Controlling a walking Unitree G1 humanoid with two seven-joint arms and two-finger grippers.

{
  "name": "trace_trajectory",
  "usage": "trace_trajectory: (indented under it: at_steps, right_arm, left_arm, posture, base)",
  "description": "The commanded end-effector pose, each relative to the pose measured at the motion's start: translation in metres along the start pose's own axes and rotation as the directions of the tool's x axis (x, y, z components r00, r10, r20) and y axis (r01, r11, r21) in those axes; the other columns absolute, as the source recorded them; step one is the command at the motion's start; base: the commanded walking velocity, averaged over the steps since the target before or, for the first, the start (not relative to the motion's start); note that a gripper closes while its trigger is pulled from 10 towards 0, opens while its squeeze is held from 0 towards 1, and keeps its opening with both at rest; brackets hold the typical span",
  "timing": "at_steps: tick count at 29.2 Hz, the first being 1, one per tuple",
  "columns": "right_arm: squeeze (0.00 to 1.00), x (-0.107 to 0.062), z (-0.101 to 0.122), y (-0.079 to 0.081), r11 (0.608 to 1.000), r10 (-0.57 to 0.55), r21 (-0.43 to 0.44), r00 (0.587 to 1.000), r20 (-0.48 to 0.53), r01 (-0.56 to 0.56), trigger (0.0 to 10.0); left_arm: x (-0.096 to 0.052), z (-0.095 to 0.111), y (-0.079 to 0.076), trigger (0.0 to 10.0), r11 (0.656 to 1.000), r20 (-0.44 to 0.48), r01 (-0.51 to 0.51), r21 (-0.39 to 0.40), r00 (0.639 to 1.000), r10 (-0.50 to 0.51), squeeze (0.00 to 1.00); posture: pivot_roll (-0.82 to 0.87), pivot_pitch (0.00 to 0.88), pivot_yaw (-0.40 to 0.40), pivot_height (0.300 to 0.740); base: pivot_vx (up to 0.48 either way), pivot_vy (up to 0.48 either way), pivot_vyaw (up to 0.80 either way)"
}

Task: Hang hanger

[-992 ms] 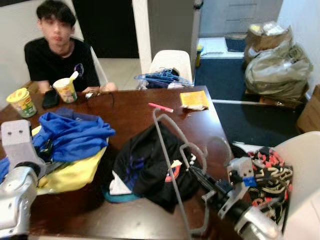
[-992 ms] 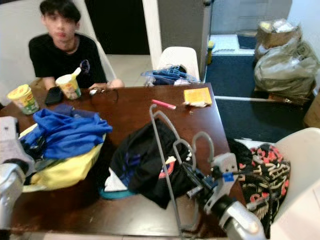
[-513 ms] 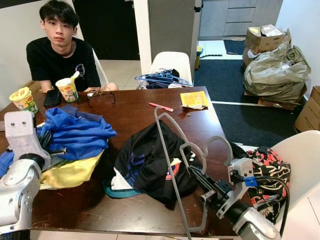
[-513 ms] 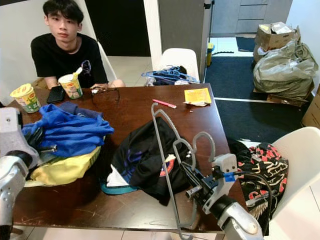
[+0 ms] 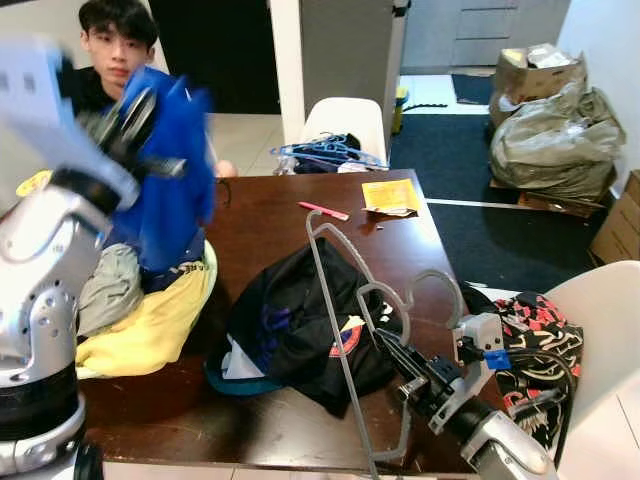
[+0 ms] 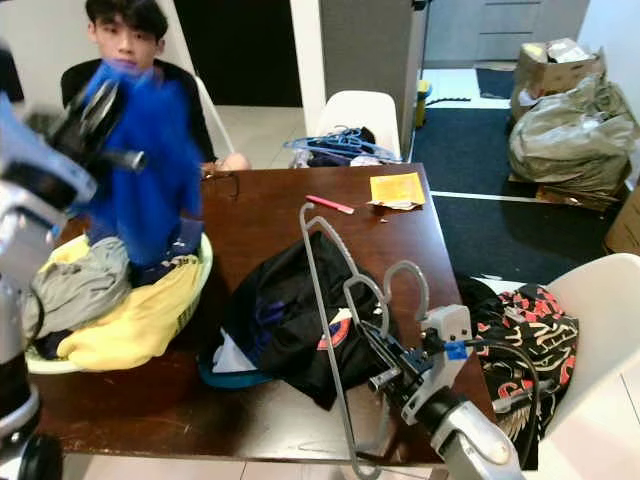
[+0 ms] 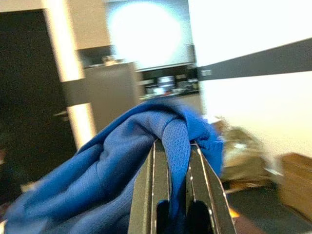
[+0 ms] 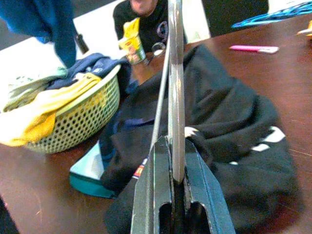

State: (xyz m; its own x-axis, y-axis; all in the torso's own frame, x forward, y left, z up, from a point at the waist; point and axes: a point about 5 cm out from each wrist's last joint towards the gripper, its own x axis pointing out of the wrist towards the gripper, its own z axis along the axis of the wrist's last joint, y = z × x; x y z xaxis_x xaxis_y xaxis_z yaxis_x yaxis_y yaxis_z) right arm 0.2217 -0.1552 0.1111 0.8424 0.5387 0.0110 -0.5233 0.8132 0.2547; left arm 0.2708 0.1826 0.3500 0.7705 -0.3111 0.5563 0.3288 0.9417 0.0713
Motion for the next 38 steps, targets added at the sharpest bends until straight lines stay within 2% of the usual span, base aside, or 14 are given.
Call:
trace_trajectory:
  at_steps: [1,8,13,14,16,17,19,21,22,30,31,32,35,38]
  right_arm:
    - [0.0,-0.003,-0.005,-0.005,0.999,-0.033,0.004,0.999,-0.025,0.033,10.0]
    - [0.0,-0.002,-0.005,-0.005,0.999,-0.035,0.012,0.999,-0.02,0.036,10.0]
    - [0.0,-0.003,-0.006,-0.005,0.999,-0.035,0.016,0.999,-0.021,0.035,10.0]
    - [0.0,-0.003,-0.007,-0.005,0.999,-0.034,0.02,0.999,-0.022,0.035,10.0]
    - [0.0,-0.003,-0.007,-0.005,0.999,-0.033,0.024,0.999,-0.022,0.033,10.0]
    - [0.0,-0.003,-0.007,-0.005,0.999,-0.033,0.024,0.999,-0.022,0.033,10.0]
    - [0.0,-0.003,-0.008,-0.005,0.999,-0.031,0.029,0.999,-0.024,0.031,10.0]
    - [0.0,-0.003,-0.008,-0.005,0.999,-0.031,0.029,0.999,-0.024,0.031,10.0]
    - [0.0,-0.003,-0.008,-0.005,0.999,-0.029,0.032,0.999,-0.025,0.03,10.0]
    - [0.0,-0.004,-0.009,-0.007,0.999,-0.027,0.035,0.999,-0.03,0.028,10.0]
    - [0.0,-0.005,-0.011,-0.008,0.999,-0.024,0.039,0.999,-0.037,0.025,10.0]
    - [0.0,-0.005,-0.012,-0.008,0.999,-0.022,0.04,0.999,-0.04,0.024,10.0]
    - [0.0,-0.007,-0.014,-0.009,0.999,-0.019,0.044,0.999,-0.049,0.021,10.0]
    - [0.0,-0.007,-0.019,-0.009,0.999,-0.006,0.049,0.998,-0.068,0.009,10.0]
  left_arm:
    - [-0.002,-0.004,0.005,0.0,1.0,-0.028,-0.018,-0.01,0.999,0.018,0.0]
    - [-0.008,-0.016,0.011,0.0,1.0,-0.102,-0.027,0.005,0.994,0.028,0.0]
    - [-0.016,-0.015,0.012,0.0,0.994,-0.114,-0.004,-0.113,0.993,-0.009,0.0]
    - [-0.029,-0.024,0.016,0.0,0.989,-0.206,0.047,-0.142,0.976,-0.076,0.0]
    - [-0.061,-0.054,0.02,0.0,0.984,-0.465,0.141,-0.106,0.868,-0.174,0.0]
    - [-0.061,-0.054,0.02,0.0,0.984,-0.465,0.141,-0.106,0.868,-0.174,0.0]
    - [-0.106,-0.085,0.028,3.1,0.965,-0.72,0.264,0.0,0.669,-0.183,0.0]
    - [-0.106,-0.085,0.028,3.1,0.965,-0.72,0.264,0.0,0.669,-0.183,0.0]
    - [-0.137,-0.095,0.039,0.0,0.953,-0.834,0.299,0.041,0.535,-0.132,0.0]
    - [-0.154,-0.084,0.057,0.0,0.971,-0.87,0.23,0.066,0.489,-0.057,0.0]
    - [-0.164,-0.079,0.071,0.0,0.954,-0.913,0.265,0.14,0.408,0.02,0.0]
    - [-0.167,-0.077,0.077,0.0,0.942,-0.925,0.284,0.177,0.376,0.06,0.0]
    - [-0.166,-0.073,0.085,0.0,0.916,-0.925,0.324,0.236,0.364,0.11,0.0]
    - [-0.139,-0.075,0.045,0.0,0.94,-0.834,0.338,0.042,0.53,-0.153,0.0]
  posture:
    - [-0.05,0.0,0.081,0.74]
    - [-0.05,0.0,0.084,0.74]
    - [-0.05,0.0,0.085,0.74]
    - [-0.05,0.0,0.085,0.74]
    - [-0.04,0.0,0.085,0.74]
    - [-0.04,0.0,0.085,0.74]
    - [-0.04,0.0,0.084,0.74]
    - [-0.04,0.0,0.084,0.74]
    - [-0.04,0.0,0.081,0.74]
    - [-0.03,0.0,0.073,0.74]
    - [-0.03,0.0,0.069,0.74]
    - [-0.03,0.0,0.069,0.74]
    - [-0.03,0.0,0.069,0.74]
    - [-0.03,0.0,0.067,0.74]
  base:
    - [0.0,0.0,0.0]
    - [0.0,0.0,0.0]
    - [0.0,0.0,0.0]
    - [0.0,0.0,0.0]
    - [0.0,0.0,0.0]
    - [0.0,0.0,0.0]
    - [0.0,0.0,0.0]
    - [0.0,0.0,0.0]
    - [0.0,0.0,0.0]
    - [0.0,0.0,0.0]
    - [0.0,0.0,0.0]
    - [0.0,0.0,0.0]
    - [0.0,0.0,0.0]
    - [0.0,0.0,0.0]
